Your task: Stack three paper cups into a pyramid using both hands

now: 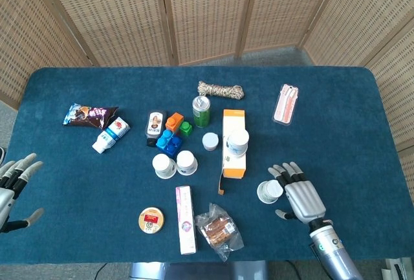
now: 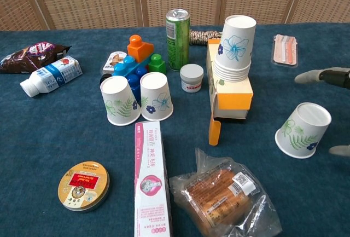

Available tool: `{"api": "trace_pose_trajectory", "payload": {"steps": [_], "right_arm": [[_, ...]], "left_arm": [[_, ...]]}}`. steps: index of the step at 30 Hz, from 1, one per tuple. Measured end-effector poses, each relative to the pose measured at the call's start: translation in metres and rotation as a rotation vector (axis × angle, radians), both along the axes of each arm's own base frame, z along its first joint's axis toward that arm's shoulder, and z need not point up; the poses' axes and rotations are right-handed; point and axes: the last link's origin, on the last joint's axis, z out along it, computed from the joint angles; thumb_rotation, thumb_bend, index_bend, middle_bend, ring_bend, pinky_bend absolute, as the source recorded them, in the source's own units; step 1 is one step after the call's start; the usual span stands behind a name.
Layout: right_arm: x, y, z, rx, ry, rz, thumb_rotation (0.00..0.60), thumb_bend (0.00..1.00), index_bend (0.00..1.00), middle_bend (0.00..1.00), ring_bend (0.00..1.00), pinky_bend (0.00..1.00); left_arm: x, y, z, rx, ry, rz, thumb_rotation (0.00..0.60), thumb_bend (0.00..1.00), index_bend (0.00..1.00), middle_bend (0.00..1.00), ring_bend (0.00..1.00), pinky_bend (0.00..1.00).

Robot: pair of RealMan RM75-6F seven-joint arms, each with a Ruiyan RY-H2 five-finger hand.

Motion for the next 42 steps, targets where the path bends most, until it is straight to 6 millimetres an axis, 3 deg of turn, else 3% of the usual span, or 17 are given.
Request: {"api": "trace_pose_trajectory", "payload": {"steps": [9, 23, 34, 42], "right_arm": [[0.004, -0.006, -0.015, -0.011, -0.017, 0.008, 0.600, 0.15, 0.21, 0.29, 0.12, 0.17], [-0.001, -0.012, -0.022, -0.052, -0.026, 0.005, 0.600, 0.32, 0.31, 0.41, 0.25, 0.41], [-0.002, -0.010, -0.016, -0.074, -0.058, 0.009, 0.600, 0.35, 0.33, 0.43, 0.27, 0.41], [0.019, -0.002, 0.000, -0.095, -0.152, 0.060, 0.600, 0.35, 0.34, 0.44, 0.29, 0.42]], "left_arm": [[-0.001, 0.000, 0.000, 0.001, 0.004, 0.006, 0.600, 0.31, 0.07, 0.00, 0.00, 0.00], [-0.002, 0.000, -0.001, -0.005, 0.007, 0.009, 0.600, 0.31, 0.08, 0.00, 0.00, 0.00], [-0.002, 0.000, -0.002, -0.012, 0.007, 0.011, 0.600, 0.31, 0.08, 0.00, 0.00, 0.00], [-0.002, 0.001, -0.003, -0.019, 0.007, 0.016, 0.600, 0.31, 0.07, 0.00, 0.00, 0.00]]}}
